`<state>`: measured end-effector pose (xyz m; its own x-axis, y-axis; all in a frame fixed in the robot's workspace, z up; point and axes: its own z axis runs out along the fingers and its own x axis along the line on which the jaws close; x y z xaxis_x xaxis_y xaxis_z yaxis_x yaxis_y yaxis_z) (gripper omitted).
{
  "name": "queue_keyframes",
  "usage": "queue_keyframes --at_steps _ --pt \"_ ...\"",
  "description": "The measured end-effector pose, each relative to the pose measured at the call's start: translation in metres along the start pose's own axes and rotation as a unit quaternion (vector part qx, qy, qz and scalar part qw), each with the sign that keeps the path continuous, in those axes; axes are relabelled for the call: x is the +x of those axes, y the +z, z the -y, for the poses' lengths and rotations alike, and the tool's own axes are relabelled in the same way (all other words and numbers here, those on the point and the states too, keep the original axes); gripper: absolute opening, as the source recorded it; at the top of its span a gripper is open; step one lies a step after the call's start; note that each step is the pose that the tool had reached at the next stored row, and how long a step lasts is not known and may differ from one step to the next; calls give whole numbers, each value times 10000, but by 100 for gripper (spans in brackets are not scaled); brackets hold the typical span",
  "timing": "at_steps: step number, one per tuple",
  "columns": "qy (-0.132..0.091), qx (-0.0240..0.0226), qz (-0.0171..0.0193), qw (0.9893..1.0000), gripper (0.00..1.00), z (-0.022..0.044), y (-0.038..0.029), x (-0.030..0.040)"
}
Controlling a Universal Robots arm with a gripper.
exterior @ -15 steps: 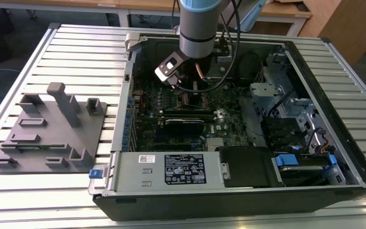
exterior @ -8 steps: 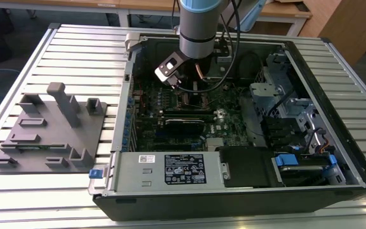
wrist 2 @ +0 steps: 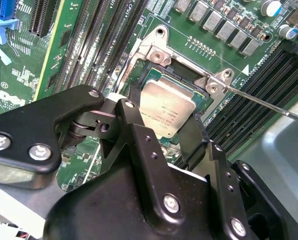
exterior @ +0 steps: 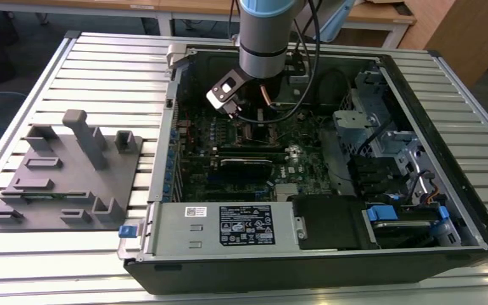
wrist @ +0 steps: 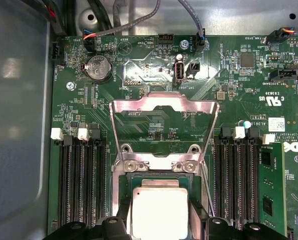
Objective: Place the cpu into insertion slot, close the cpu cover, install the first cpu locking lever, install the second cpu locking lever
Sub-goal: 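Place the cpu into insertion slot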
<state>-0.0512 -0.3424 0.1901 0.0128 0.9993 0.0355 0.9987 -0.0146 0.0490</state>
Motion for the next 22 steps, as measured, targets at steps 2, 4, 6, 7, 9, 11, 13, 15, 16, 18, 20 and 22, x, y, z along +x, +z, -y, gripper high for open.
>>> queue_keyframes --at_steps 2,4,6,7,9,11,13,15,16,18,20,22 --pt "0 0 0 10000 54 0 0 0" --pt "0 0 0 10000 54 0 1 0" --pt "0 0 0 10000 54 0 2 0" --pt "0 -2 -2 10000 54 0 4 1" --pt "0 -7 -11 10000 60 -2 10 3" --pt "0 -1 -2 10000 60 0 5 0" --pt "0 0 0 10000 67 0 4 0" --pt "0 0 0 10000 67 0 4 0" --pt "0 0 0 10000 67 0 5 0" --pt "0 0 0 10000 67 0 0 0" --pt "0 -1 -1 10000 67 -1 -11 0" --pt "0 -1 -1 10000 67 -2 -28 1"
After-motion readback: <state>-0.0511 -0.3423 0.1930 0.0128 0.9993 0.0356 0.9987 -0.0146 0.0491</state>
